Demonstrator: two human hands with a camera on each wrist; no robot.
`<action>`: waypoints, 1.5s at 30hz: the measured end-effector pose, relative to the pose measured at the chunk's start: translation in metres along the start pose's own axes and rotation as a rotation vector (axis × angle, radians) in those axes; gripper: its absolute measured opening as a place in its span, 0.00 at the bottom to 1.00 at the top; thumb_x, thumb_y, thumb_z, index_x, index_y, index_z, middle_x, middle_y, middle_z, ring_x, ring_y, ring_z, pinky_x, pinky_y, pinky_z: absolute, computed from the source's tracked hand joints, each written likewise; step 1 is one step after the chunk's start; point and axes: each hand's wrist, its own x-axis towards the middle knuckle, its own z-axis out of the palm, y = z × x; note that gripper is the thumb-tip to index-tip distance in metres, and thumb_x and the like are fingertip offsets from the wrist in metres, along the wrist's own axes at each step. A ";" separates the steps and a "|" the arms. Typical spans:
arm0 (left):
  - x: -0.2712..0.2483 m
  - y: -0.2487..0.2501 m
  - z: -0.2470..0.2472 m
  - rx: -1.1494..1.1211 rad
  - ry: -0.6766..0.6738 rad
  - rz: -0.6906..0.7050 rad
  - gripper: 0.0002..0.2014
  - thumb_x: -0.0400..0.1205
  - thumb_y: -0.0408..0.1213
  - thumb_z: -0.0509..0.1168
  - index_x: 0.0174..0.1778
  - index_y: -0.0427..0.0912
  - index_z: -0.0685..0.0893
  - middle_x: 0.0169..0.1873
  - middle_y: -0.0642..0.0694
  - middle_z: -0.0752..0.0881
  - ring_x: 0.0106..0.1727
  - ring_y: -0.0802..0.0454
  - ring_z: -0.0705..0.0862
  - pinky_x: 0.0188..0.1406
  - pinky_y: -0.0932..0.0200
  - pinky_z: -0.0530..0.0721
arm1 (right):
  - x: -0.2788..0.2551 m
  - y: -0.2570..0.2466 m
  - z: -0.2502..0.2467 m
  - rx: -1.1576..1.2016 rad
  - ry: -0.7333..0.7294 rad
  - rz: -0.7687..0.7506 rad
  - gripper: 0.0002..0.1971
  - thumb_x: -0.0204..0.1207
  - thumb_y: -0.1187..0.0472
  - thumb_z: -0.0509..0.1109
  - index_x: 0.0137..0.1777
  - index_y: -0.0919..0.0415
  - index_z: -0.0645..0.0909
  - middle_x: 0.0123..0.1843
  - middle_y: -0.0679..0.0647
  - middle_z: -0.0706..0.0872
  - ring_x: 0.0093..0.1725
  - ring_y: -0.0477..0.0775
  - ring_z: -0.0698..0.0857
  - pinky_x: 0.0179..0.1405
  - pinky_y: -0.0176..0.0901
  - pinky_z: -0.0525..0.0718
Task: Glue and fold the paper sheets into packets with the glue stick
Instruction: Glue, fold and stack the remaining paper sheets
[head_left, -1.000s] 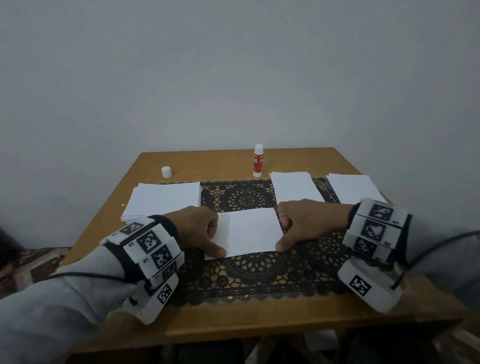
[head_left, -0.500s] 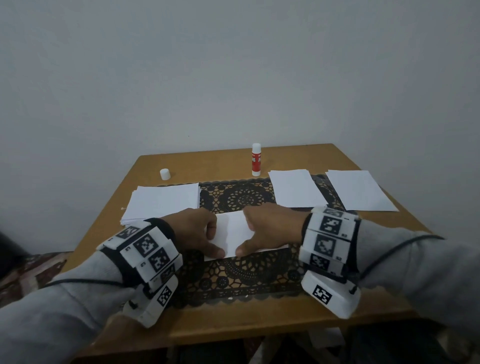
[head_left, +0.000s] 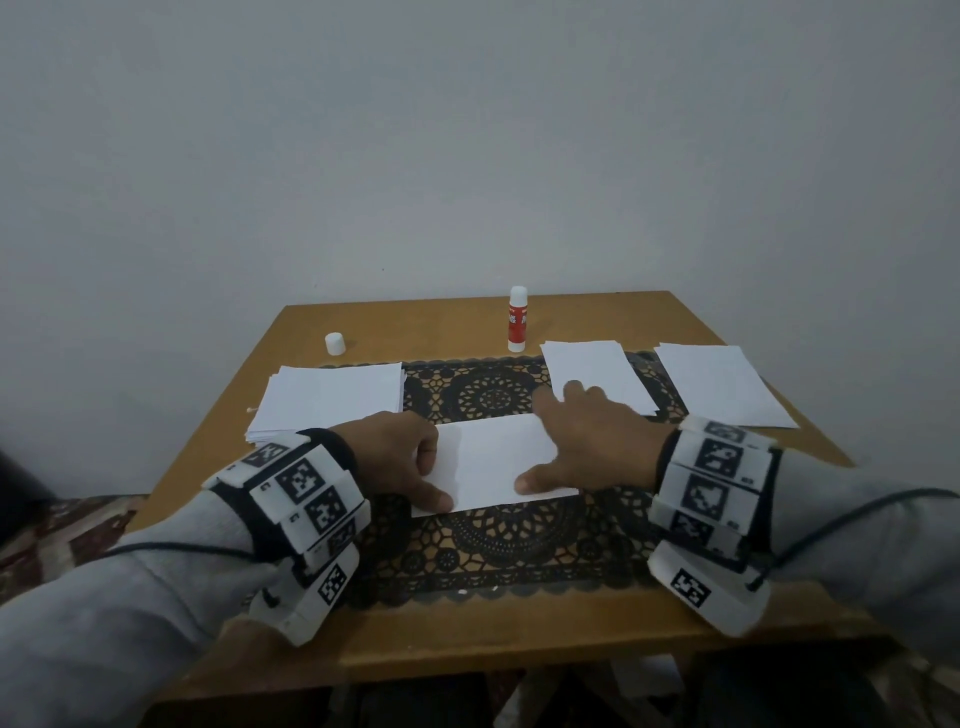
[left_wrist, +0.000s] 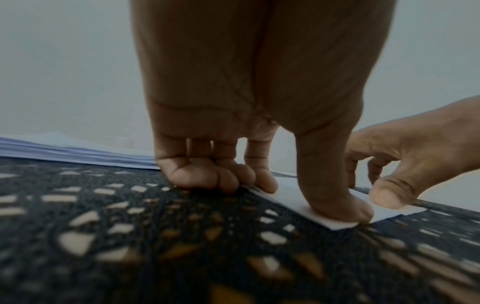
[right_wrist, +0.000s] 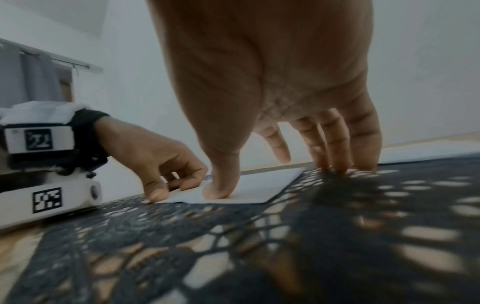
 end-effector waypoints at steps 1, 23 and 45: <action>0.000 0.000 0.000 -0.002 -0.002 -0.004 0.19 0.69 0.54 0.77 0.40 0.49 0.76 0.43 0.52 0.82 0.42 0.56 0.77 0.37 0.62 0.75 | 0.001 -0.007 0.001 -0.011 0.018 -0.008 0.44 0.69 0.30 0.71 0.76 0.57 0.60 0.72 0.61 0.69 0.71 0.63 0.70 0.63 0.57 0.76; -0.005 0.005 0.002 -0.014 0.017 -0.051 0.38 0.70 0.54 0.77 0.71 0.51 0.64 0.56 0.50 0.77 0.50 0.52 0.75 0.49 0.59 0.74 | -0.014 -0.019 0.003 -0.086 -0.334 -0.245 0.49 0.80 0.31 0.51 0.85 0.63 0.34 0.86 0.58 0.32 0.86 0.57 0.36 0.84 0.53 0.46; -0.003 -0.005 -0.002 -0.014 0.166 -0.064 0.25 0.79 0.40 0.70 0.72 0.49 0.72 0.56 0.48 0.79 0.51 0.53 0.74 0.51 0.62 0.72 | -0.005 0.004 -0.001 -0.092 -0.258 -0.205 0.43 0.83 0.37 0.55 0.86 0.58 0.38 0.88 0.56 0.38 0.87 0.56 0.43 0.84 0.50 0.48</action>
